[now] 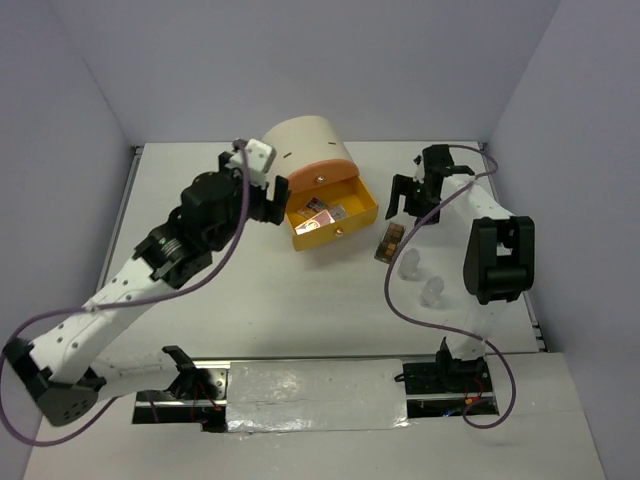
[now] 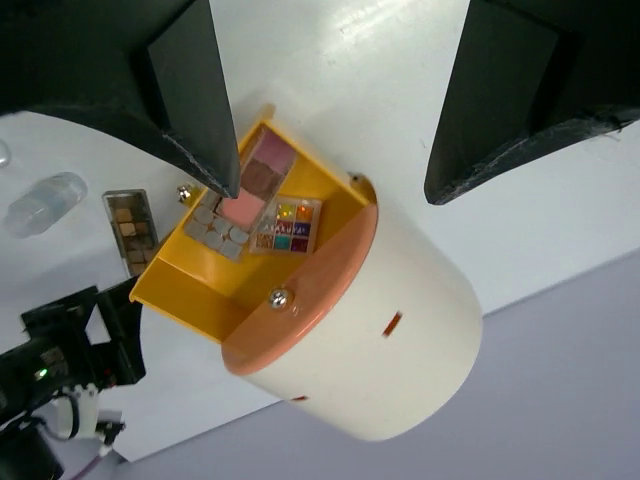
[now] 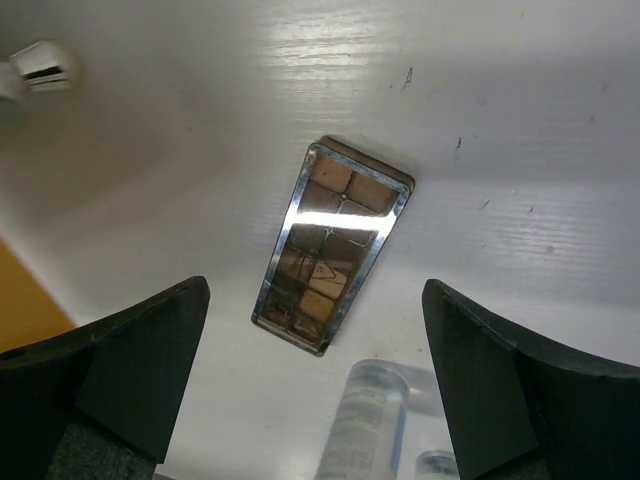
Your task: Organize the makeup
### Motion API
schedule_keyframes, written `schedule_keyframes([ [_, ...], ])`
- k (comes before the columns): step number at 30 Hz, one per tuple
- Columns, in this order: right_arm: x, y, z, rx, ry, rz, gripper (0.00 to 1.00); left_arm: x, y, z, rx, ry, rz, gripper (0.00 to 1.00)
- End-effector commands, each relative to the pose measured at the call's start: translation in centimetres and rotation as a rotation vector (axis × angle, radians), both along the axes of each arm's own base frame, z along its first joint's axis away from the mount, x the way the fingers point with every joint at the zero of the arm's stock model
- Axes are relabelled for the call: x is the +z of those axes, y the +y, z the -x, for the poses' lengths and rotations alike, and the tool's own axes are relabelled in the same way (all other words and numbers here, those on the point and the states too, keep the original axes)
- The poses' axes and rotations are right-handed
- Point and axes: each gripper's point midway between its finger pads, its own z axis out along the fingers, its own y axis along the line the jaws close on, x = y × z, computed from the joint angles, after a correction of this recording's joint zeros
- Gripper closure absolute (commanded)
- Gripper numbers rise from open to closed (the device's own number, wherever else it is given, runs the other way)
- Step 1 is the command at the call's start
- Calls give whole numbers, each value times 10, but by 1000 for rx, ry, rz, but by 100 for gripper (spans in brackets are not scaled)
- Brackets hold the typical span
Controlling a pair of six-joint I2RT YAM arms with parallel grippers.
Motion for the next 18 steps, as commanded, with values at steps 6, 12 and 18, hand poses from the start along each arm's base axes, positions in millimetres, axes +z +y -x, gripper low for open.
schedule_keyframes([
  [6,-31,-5,-19,-223,76,154,3,-37,51,33,179,78,195,13],
  [12,-50,-1,-18,-232,116,174,3,-47,69,46,240,79,287,13],
  [18,-59,14,-9,-205,136,189,6,-45,74,45,258,70,269,12],
])
